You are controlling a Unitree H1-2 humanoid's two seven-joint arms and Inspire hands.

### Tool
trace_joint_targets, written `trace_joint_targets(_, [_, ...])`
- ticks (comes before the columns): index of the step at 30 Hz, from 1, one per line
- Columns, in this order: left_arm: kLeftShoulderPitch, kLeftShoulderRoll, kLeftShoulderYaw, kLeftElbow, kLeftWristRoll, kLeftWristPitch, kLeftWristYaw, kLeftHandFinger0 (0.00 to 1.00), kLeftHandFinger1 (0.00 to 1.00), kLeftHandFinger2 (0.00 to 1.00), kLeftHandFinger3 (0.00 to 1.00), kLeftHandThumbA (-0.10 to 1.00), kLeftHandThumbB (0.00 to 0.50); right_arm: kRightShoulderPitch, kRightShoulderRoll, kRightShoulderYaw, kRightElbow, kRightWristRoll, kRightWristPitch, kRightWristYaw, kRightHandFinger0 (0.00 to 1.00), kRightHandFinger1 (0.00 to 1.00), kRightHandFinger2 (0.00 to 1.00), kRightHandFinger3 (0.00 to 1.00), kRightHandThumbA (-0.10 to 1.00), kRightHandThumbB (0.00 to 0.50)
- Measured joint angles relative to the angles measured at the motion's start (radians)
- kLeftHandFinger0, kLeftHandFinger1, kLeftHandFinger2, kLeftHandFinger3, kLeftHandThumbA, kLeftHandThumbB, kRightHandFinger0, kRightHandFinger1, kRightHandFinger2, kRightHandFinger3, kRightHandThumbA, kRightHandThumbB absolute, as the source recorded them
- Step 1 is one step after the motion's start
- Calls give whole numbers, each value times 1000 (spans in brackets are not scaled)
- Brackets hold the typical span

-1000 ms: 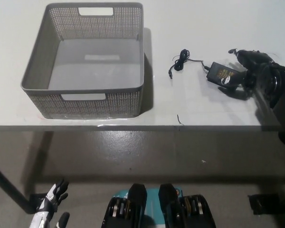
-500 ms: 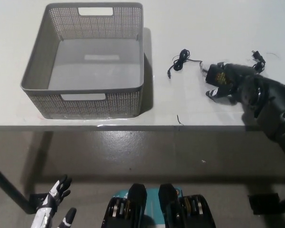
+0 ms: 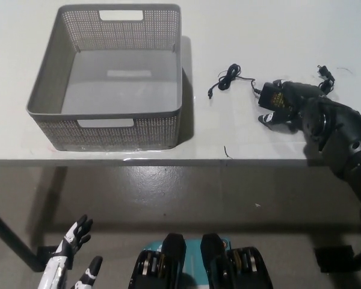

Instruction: Use the right hand to pick up a black power cord and place it into a container on the left hand side

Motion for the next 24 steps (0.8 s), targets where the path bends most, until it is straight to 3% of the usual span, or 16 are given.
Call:
trace_joint_targets(1, [-1,0,0,0,0,0,0,1000,1000,1000,1000,741,213,3,0,0,1,1,-7,-16,227,316,403,383,-91,232])
trace_joint_targets(2, [-2,0,0,0,0,0,0,1000,1000,1000,1000,735,206,7,0,-1,2,3,-19,-42,103,210,284,296,-98,186])
trace_joint_targets(3, [-3,0,0,0,-1,1,-1,1000,1000,1000,1000,733,203,10,2,-1,2,4,-27,-58,35,290,479,393,-100,178])
trace_joint_targets(4, [-4,0,0,0,-1,1,-1,1000,1000,1000,1000,733,203,12,6,-1,4,5,-36,-82,10,330,585,454,-100,174])
trace_joint_targets(5, [-5,0,0,-1,-1,1,-2,1000,1000,1000,1000,739,200,13,7,-2,6,5,-41,-98,100,526,824,696,-100,172])
trace_joint_targets(7, [-7,0,0,-1,-1,1,-4,1000,1000,1000,1000,707,174,17,8,-15,17,9,-58,-151,150,606,921,874,-100,157])
trace_joint_targets(9, [-8,3,-1,0,0,1,-6,1000,1000,1000,1000,636,169,18,8,-24,24,10,-75,-186,148,611,932,904,-100,161])
trace_joint_targets(10, [-8,5,-2,0,1,1,-6,996,1000,1000,1000,619,171,20,8,-27,27,10,-83,-199,153,615,934,903,-100,159])
trace_joint_targets(11, [-9,6,-4,0,5,0,-7,881,990,1000,1000,614,189,24,7,-30,29,11,-92,-214,196,606,881,815,-100,201])
trace_joint_targets(13, [-13,9,-7,2,19,-7,-7,809,948,1000,1000,610,192,31,7,-31,33,10,-110,-238,185,566,840,772,-100,198])
trace_joint_targets(15, [-18,11,-11,7,34,-16,-6,824,915,1000,1000,562,160,34,7,-31,37,10,-121,-253,217,556,813,751,-100,183])
trace_joint_targets(17, [-24,11,-14,14,43,-26,-6,835,888,1000,1000,565,145,36,7,-31,42,10,-129,-267,142,497,767,703,-100,171])
trace_joint_targets(19, [-25,11,-16,15,48,-29,-6,841,870,996,1000,580,163,36,7,-31,46,10,-134,-279,113,464,717,652,-100,173])
trace_joint_targets(22, [-25,11,-16,15,50,-29,-6,800,820,938,1000,591,180,38,6,-32,49,10,-141,-291,132,477,744,703,-100,167])
trace_joint_targets(23, [-26,11,-16,16,51,-29,-6,789,802,926,1000,583,162,38,6,-33,51,10,-144,-295,109,418,660,583,-100,203])
trace_joint_targets(24, [-29,11,-16,16,54,-29,-6,781,792,913,1000,581,156,39,6,-34,52,10,-147,-300,96,416,667,548,-100,208])
